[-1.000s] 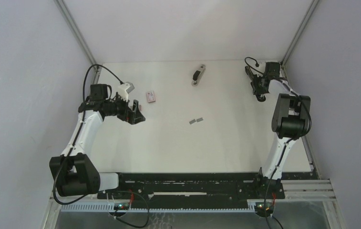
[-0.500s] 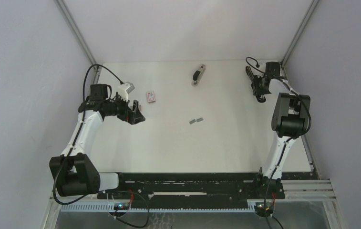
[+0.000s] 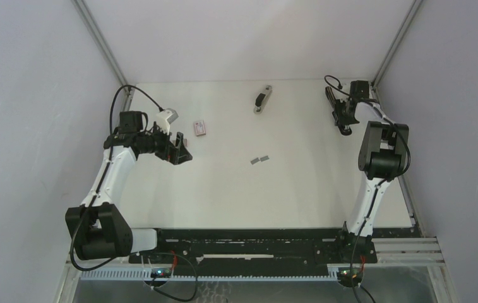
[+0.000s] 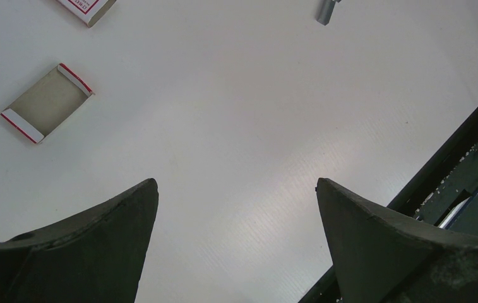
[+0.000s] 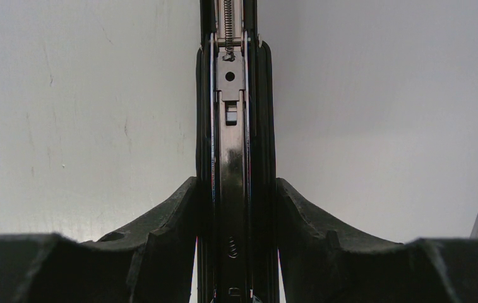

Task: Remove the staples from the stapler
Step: Place the stapler at the center of the board.

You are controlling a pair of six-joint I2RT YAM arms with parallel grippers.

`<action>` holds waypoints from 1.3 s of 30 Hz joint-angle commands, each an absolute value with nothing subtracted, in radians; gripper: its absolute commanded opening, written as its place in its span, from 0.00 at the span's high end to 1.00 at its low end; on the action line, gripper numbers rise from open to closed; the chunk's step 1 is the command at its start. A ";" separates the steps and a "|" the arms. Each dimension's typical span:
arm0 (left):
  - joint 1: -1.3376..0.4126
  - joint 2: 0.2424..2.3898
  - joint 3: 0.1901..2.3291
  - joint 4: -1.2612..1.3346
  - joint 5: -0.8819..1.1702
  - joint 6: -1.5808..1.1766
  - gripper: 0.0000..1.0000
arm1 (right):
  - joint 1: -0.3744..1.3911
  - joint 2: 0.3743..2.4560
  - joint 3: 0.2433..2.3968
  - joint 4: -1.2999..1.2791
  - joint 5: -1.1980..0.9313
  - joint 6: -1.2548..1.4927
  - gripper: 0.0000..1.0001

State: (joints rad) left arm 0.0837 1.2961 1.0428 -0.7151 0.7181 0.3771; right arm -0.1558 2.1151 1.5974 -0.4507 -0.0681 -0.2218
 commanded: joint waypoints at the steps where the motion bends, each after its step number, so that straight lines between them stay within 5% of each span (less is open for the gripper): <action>1: 0.091 1.276 1.019 -0.686 0.741 0.391 0.00 | -0.145 2.113 1.657 -0.425 -0.045 -0.238 0.62; 18: 0.091 1.270 1.018 -0.686 0.739 0.391 0.00 | -0.152 2.139 1.680 -0.476 -0.052 -0.254 0.48; 30: 0.092 1.272 1.019 -0.686 0.742 0.391 0.00 | -0.164 2.126 1.679 -0.484 -0.077 -0.216 0.47; 39: 0.091 1.269 1.017 -0.682 0.741 0.393 0.00 | -0.142 2.045 1.690 -0.497 -0.075 -0.163 0.34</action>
State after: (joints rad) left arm 0.0837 1.2957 1.0428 -0.7128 0.7177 0.3775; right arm -0.1551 2.1448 1.6444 -0.4976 -0.0700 -0.2005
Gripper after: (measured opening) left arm 0.996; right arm 0.642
